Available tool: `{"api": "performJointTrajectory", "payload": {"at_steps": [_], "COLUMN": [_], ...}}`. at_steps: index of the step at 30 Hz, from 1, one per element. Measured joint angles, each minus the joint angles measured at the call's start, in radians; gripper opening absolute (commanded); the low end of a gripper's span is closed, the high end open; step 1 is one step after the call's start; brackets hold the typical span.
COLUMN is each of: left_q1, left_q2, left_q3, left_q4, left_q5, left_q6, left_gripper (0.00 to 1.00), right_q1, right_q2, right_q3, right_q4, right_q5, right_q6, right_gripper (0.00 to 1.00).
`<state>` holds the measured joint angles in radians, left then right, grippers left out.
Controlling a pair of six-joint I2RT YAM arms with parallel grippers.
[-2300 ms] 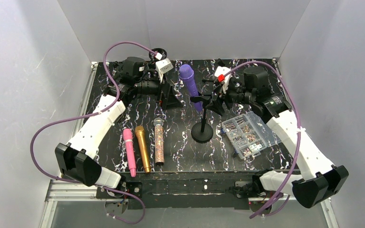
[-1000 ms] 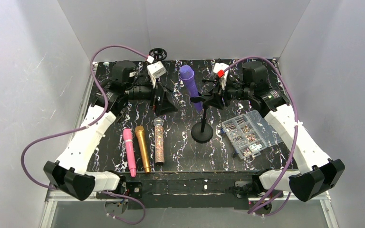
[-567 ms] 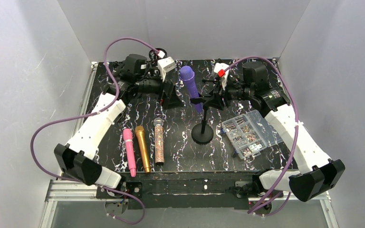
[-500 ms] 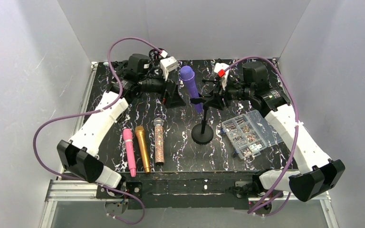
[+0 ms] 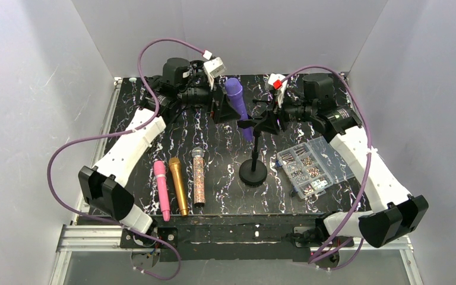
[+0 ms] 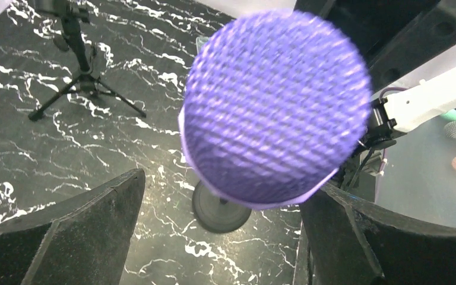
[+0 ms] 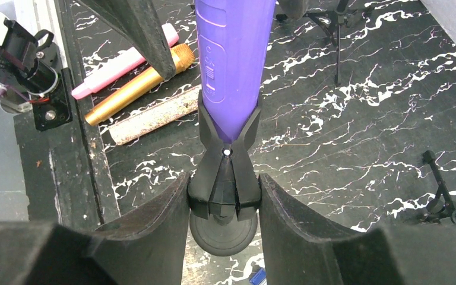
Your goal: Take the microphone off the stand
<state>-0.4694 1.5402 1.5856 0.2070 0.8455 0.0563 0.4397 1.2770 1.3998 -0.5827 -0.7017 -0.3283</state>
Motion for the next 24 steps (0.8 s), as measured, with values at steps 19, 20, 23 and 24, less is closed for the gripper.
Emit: {"api": "performJointTrajectory", "payload": {"at_steps": [19, 20, 23, 24], "left_q1": [-0.043, -0.045, -0.048, -0.050], "left_q2": [0.137, 0.138, 0.138, 0.138], "left_q3": [0.107, 0.110, 0.116, 0.116], "left_q4": [0.079, 0.081, 0.092, 0.095], "left_q5": [-0.027, -0.028, -0.028, -0.028], "left_q6": [-0.066, -0.072, -0.091, -0.100], "left_gripper": [0.87, 0.85, 0.73, 0.64], "right_q1": [-0.028, -0.028, -0.034, -0.034], "right_q2": [0.026, 0.026, 0.026, 0.026], "right_q3": [0.010, 0.009, 0.005, -0.001], "right_q4": [0.024, 0.026, 0.034, 0.039], "right_q5": [-0.053, -0.055, -0.062, -0.066], "right_q6": [0.101, 0.105, 0.116, 0.120], "right_gripper": [0.01, 0.01, 0.01, 0.01]}}
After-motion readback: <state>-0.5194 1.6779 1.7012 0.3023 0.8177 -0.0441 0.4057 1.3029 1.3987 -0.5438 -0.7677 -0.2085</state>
